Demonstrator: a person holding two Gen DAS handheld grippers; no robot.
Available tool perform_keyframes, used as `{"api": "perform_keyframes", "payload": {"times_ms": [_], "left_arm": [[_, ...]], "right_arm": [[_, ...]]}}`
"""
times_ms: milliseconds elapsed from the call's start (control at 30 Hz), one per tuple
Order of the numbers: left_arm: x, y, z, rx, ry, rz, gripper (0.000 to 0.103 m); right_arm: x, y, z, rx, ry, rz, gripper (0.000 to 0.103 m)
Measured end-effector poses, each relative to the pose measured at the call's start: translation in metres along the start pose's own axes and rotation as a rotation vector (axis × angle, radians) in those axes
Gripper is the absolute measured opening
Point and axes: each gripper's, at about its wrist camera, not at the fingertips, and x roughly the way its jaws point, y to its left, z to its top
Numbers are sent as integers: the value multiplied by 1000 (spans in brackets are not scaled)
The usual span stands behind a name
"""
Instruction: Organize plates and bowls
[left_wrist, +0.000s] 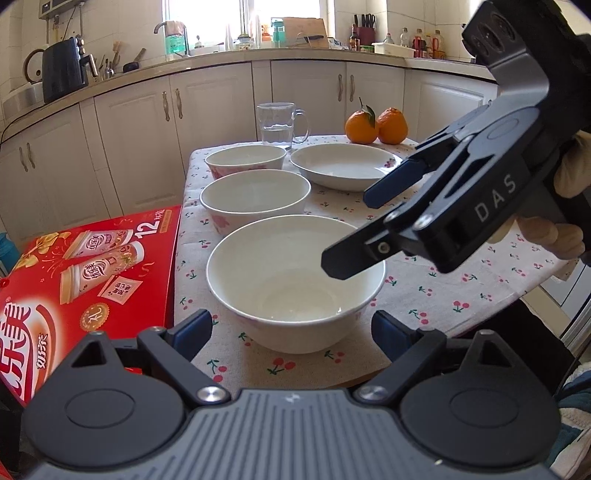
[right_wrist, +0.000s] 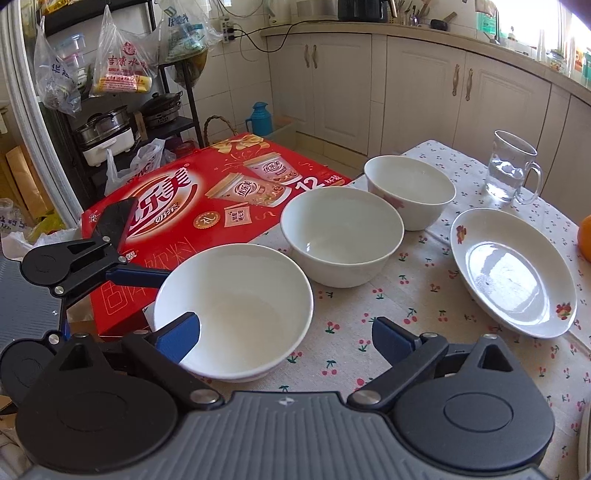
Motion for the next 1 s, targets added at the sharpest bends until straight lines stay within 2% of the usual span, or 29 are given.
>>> {"api": "perform_keyframes", "payload": {"times_ms": [300, 533, 700, 867, 1000], "left_arm": [[3, 0, 2, 10, 1, -29, 91], [4, 0, 1, 10, 21, -28, 91], [-13, 4, -2, 9, 49, -13, 91], [-36, 1, 16, 39, -18, -11, 91], [-34, -16, 39, 66, -77, -54, 91]], "right_arm": [[16, 3, 6, -1, 26, 57, 84], [20, 0, 5, 12, 31, 62, 83], [11, -3, 4, 6, 22, 48, 83], [-5, -14, -1, -2, 10, 14, 83], [-21, -29, -6, -3, -6, -31, 85]]}}
